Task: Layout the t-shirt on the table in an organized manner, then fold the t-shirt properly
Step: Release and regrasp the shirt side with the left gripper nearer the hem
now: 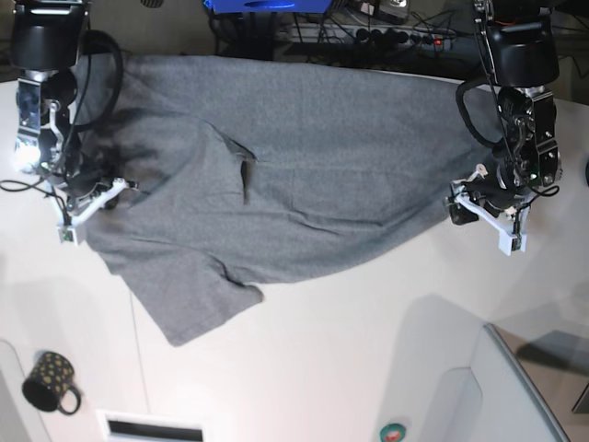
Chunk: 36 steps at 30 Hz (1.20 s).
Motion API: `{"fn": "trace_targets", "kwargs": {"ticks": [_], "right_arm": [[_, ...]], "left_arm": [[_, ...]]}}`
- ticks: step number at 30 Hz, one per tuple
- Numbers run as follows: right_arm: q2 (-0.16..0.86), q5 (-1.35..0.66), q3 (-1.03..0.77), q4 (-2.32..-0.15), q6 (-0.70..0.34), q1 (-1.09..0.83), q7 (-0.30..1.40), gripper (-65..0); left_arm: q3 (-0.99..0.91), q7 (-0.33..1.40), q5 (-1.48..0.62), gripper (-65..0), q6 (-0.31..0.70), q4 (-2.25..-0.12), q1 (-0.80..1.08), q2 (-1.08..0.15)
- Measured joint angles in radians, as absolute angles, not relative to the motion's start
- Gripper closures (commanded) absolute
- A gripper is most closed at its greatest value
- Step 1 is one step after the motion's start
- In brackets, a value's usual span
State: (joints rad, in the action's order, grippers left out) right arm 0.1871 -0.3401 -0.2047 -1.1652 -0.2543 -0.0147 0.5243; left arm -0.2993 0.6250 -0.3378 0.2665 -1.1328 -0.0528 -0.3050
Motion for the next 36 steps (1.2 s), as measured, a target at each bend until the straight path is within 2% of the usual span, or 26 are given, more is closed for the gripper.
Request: {"fn": "trace_targets", "kwargs": {"ticks": [4,7,16,24,27,31,36], "right_arm": [[0.190,-0.340,-0.205,-1.165,-0.254,-0.015,0.524,-0.2],[0.189,-0.340,-0.205,-1.165,-0.254,-0.015,0.524,-0.2],[0.190,-0.340,-0.205,-1.165,-0.254,-0.015,0.524,-0.2],[0.187,-0.340,-0.205,-1.165,-0.254,-0.015,0.524,-0.2],[0.187,-0.340,-0.205,-1.165,-0.254,-0.015,0.524,-0.2],[0.187,-0.343,-0.205,-1.165,-0.255,-0.014,0.524,-0.2],[0.189,-0.340,-0.205,-1.165,-0.254,-0.015,0.524,-0.2]], "left_arm": [[-0.302,0.625,-0.340,-9.2,0.270,-1.133,-0.053,-0.304],[-0.306,0.622,-0.333,0.0,0.270,-1.133,-0.053,-0.305],[-0.300,0.623,-0.319,0.0,0.269,-1.143,-0.076,-0.311],[-0.297,0.624,-0.050,0.0,0.270,-1.349,-0.075,-0.277],[-0.207,0.612,0.016,0.0,0.276,-1.382,-0.074,-0.288],[-0.120,0.456,0.154,0.0,0.278,-1.385,-0.025,-0.288],[-0.060,0.343,0.324,0.0,0.282,-1.380,0.058,-0.280]]}}
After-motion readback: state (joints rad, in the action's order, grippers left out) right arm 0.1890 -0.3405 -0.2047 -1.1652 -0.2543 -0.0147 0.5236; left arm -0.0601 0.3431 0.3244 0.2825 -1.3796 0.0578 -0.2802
